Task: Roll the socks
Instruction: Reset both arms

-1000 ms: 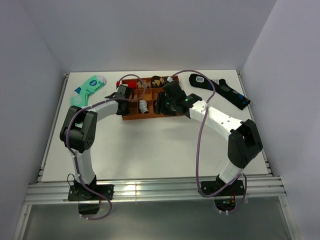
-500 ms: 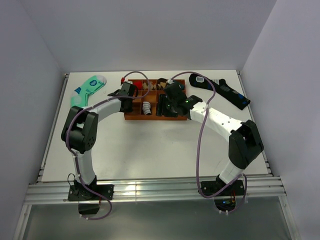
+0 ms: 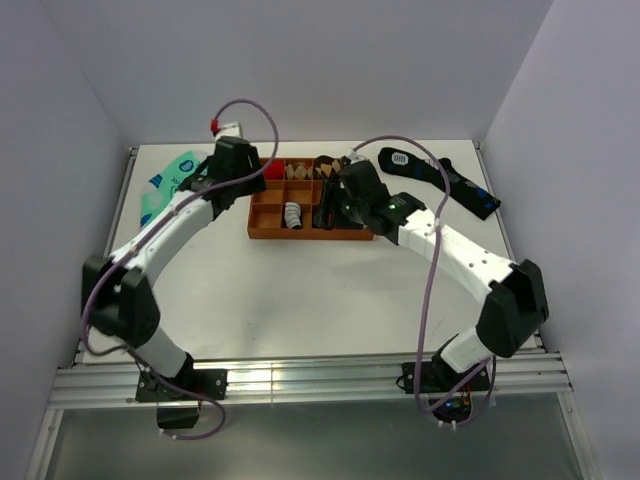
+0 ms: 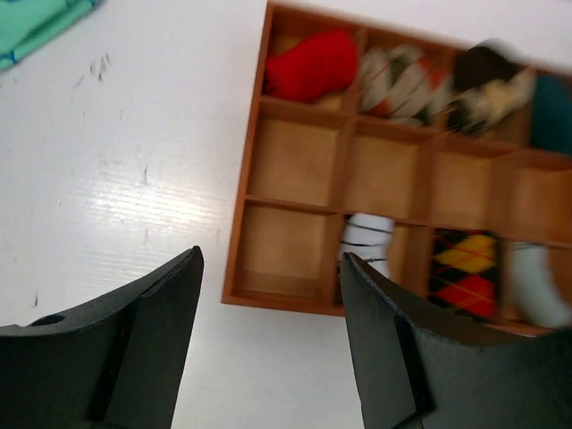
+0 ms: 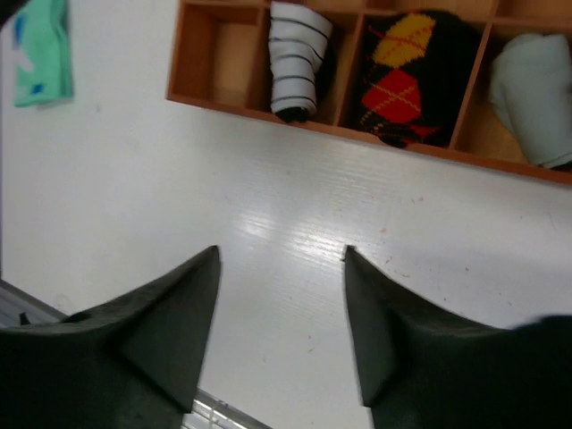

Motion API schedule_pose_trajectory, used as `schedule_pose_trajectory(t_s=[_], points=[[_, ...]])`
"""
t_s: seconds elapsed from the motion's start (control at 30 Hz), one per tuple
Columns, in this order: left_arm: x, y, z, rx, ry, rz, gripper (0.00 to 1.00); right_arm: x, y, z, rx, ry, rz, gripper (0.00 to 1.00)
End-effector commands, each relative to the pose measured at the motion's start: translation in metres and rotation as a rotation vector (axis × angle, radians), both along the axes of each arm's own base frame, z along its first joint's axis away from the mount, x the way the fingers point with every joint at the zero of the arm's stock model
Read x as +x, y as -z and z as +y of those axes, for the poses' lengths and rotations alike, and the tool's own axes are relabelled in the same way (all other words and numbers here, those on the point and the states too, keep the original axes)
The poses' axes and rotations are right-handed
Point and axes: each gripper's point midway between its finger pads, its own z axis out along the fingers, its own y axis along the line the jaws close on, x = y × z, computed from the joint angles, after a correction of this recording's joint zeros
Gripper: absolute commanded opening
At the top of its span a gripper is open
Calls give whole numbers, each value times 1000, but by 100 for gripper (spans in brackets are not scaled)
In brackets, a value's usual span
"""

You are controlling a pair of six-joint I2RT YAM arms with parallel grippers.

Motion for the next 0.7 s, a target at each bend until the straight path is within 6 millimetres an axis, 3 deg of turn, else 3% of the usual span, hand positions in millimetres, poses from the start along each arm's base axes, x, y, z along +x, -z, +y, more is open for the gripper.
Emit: schedule_pose_trajectory(t_s=[0.0,0.07,0.1,0.17,0.2,0.23,0.27,0.3,0.33,0.37,0.4,0.47,0.5,0.6,0.67], points=[[-37,-87,2,-197,-13,-167,69,-8,-31,-14,44,12,-95,68],[-58,-105,4,-242,16,-197,69,-17,-49,-21,83,19,-142,70],[-80,-118,6,-275,48,-217,70,-24,-40,-27,74,22,-134,75],[-103,-116,9,-297,81,-214,70,-37,-56,-39,111,36,-184,75],[-123,-133,12,-328,112,-258,69,-44,-47,-47,102,52,-180,75],[-133,-134,15,-335,122,-265,69,-50,-47,-53,102,60,-193,76],[-143,-123,18,-327,134,-257,70,-59,-61,-64,128,75,-239,76],[-160,-135,21,-354,166,-303,69,-66,-48,-75,100,98,-232,78],[-169,-134,23,-353,184,-316,69,-70,-46,-83,94,117,-242,79],[-176,-120,23,-351,196,-299,70,-80,-58,-94,125,134,-289,80],[-189,-125,23,-374,232,-327,69,-87,-44,-101,112,146,-277,81],[-197,-105,24,-362,252,-318,70,-99,-50,-118,148,190,-325,83],[-204,-105,28,-364,253,-337,70,-104,-38,-124,142,207,-319,86],[-213,-86,34,-339,254,-324,70,-116,-22,-139,130,237,-313,88],[-217,-87,31,-351,279,-339,70,-118,-19,-144,123,251,-320,88]])
